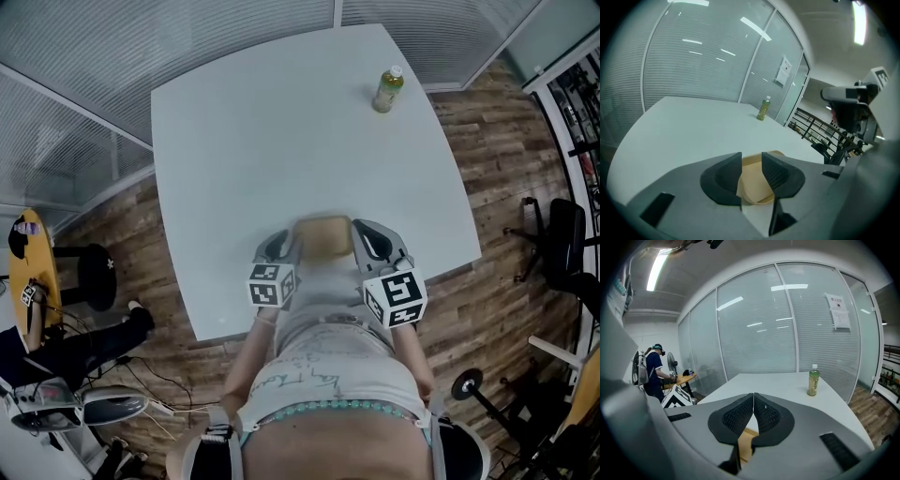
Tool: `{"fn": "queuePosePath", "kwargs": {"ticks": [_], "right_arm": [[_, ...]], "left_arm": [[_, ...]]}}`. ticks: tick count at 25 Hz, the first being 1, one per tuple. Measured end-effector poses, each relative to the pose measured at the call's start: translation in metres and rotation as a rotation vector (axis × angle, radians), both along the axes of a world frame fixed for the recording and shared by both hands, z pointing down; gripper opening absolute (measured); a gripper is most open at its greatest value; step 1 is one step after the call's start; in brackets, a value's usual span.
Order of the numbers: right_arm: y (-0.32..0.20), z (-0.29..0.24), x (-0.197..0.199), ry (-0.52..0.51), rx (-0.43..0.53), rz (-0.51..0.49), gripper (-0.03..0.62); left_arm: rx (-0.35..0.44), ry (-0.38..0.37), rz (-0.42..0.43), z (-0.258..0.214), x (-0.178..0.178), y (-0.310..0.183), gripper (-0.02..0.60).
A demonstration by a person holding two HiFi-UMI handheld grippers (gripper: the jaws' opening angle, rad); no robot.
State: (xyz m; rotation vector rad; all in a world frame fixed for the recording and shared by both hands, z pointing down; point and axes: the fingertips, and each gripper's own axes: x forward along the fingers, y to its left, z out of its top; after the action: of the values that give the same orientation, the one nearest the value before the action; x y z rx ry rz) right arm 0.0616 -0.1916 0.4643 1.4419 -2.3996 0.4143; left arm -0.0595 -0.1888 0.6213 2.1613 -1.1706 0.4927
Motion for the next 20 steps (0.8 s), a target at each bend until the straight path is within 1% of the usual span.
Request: {"fn": "queuePosePath", "kwargs": {"ticks": [4, 7, 9, 13, 17, 20], "right_arm": [[0.0, 0.007, 0.003, 0.018, -0.022, 0.012, 0.0], [0.002, 0.011, 0.01, 0.031, -0.037, 0.029, 0.0], [0.002, 0.013, 0.014, 0.033, -0.047, 0.038, 0.0], [0.003, 0.014, 0.02, 0.027, -0.055, 0.043, 0.0], [0.001, 0.014, 0.023, 0.02, -0.059, 0.048, 0.0], [0.0, 0.016, 0.026, 0.018, -0.062, 0.048, 0.0]], "left_arm": [[-0.037, -0.059, 0.007, 0.028, -0.003, -0.001, 0.115], [-0.075, -0.094, 0.033, 0.046, 0.001, 0.0, 0.127], [-0.114, -0.095, 0.036, 0.055, 0.004, -0.001, 0.131], [-0.173, -0.102, 0.014, 0.072, 0.006, -0.003, 0.137], [-0.261, -0.076, 0.009, 0.09, 0.01, 0.005, 0.139], [-0.297, -0.074, 0.003, 0.098, 0.013, 0.012, 0.136]]}}
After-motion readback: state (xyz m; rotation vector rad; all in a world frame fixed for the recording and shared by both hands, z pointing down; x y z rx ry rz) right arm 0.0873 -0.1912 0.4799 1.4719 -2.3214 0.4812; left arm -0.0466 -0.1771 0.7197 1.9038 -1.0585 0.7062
